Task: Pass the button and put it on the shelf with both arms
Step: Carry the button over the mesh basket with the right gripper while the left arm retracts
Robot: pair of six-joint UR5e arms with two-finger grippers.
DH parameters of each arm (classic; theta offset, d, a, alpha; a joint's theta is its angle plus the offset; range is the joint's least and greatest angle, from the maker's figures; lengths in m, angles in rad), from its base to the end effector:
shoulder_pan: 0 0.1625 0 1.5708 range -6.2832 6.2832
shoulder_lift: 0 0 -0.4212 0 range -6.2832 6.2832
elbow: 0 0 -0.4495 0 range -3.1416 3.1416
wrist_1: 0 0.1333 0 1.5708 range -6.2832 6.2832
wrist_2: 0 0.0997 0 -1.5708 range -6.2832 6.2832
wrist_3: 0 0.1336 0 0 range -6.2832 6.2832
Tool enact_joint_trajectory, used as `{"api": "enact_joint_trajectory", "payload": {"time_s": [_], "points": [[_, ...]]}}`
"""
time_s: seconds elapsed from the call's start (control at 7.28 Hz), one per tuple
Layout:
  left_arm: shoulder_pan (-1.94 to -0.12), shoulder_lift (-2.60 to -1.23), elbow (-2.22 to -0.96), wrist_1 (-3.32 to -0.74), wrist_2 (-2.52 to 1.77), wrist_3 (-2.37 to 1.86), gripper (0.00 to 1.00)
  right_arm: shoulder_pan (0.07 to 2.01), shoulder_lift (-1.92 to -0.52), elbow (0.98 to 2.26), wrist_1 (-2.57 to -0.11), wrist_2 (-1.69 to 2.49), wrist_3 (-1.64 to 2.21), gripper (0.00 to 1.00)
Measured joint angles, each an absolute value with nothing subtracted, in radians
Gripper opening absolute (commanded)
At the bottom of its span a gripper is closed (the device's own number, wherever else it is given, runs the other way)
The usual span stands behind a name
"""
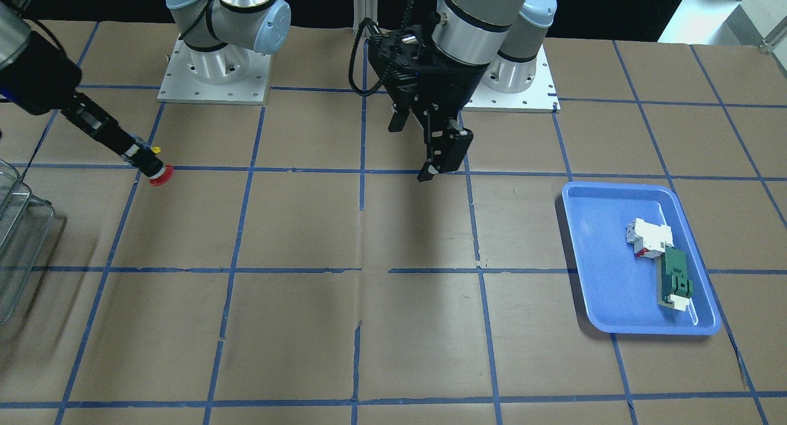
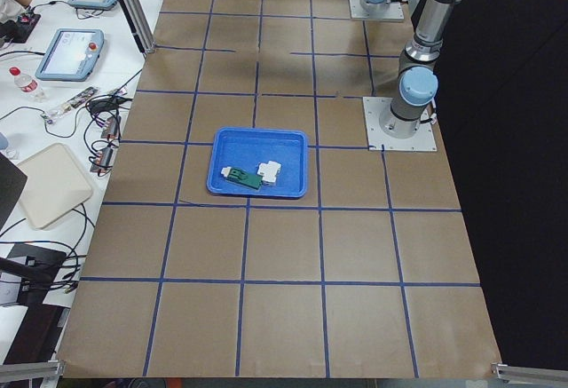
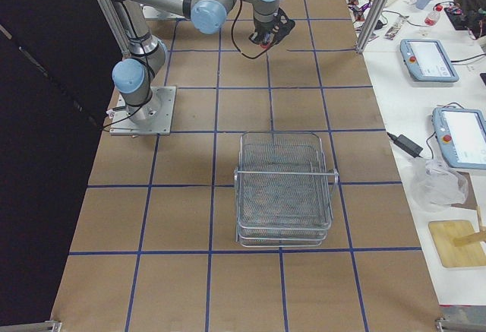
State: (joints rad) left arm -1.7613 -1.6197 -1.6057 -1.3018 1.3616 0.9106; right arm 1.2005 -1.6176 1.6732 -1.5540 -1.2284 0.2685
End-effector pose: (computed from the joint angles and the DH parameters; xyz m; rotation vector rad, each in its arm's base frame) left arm -0.2700 -0.5494 0.4355 -1.5884 -2.5319 0.3703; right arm -0.0219 -0.5487 0.4255 0.8943 2.6482 0.0765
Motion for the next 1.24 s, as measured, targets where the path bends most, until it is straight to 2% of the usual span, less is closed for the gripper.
{"api": "enact_joint_trajectory", "payload": {"time_s": [0.27,0.55,0.82,1.24], "points": [[-1.665,-1.593,-1.616,-1.324,1.413,0.815,1.0,1.105,-1.595,1.616,-1.549,-1.429,-0.06,0.0],[-1.605,-1.567,-1.625,-1.327,1.487,0.75,1.0,1.029,-1.499,1.527,-1.582,-1.538,-0.315,0.0],[-1.591,-1.532,-1.643,-1.33,1.571,0.6,1.0,0.957,-1.381,1.442,-1.615,-1.564,-0.482,0.0],[-1.59,-1.505,-1.663,-1.352,1.594,0.2,1.0,0.891,-1.285,1.417,-1.686,-1.571,-0.6,0.01]]}}
